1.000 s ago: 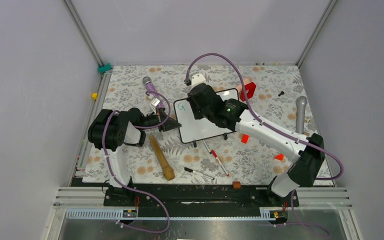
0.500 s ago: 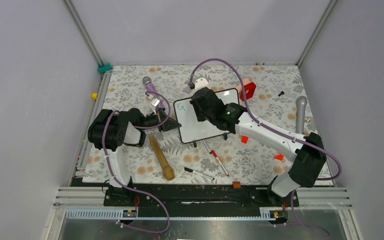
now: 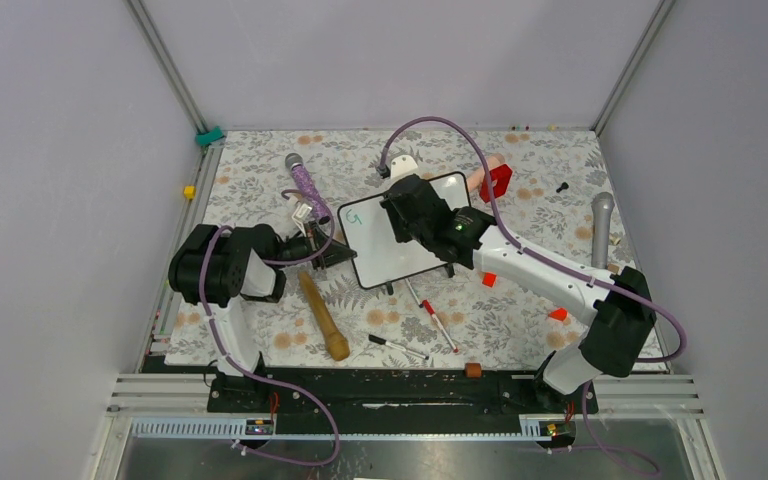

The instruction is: Write a sentence on the whiteboard

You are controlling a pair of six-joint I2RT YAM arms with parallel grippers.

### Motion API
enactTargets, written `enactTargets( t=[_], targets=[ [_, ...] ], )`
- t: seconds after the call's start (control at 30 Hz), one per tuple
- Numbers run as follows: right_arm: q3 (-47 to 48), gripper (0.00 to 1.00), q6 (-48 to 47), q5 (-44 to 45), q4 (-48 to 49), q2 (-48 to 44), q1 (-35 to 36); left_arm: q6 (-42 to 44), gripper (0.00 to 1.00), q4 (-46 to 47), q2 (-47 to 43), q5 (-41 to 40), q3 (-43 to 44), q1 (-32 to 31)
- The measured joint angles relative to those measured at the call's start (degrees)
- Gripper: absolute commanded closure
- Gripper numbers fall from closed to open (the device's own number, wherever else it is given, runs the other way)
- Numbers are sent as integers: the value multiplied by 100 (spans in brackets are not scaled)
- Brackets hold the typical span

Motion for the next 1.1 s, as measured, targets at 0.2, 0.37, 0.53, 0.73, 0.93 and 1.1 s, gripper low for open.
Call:
enactTargets(
  t=[0.2, 0.37, 0.53, 0.73, 0.93, 1.1],
  targets=[
    [2, 100, -20, -76, -7, 0, 0, 55, 100, 4, -61, -20, -70, 35],
    [2, 100, -33, -79, -4, 0, 0, 52, 100, 2, -61, -13, -22, -7],
    [4, 100, -35, -223, -2, 0, 0, 42, 100, -7, -39, 72, 144, -129],
    [48, 100, -13, -400, -7, 7, 0, 37, 100, -15, -31, 87, 188, -170],
    [264, 100, 26, -426, -35, 98, 0, 7, 100, -17, -4, 94, 212, -170],
    [518, 100, 48, -450, -101, 291, 0, 7, 100, -22, -4, 98, 214, -170]
  ],
)
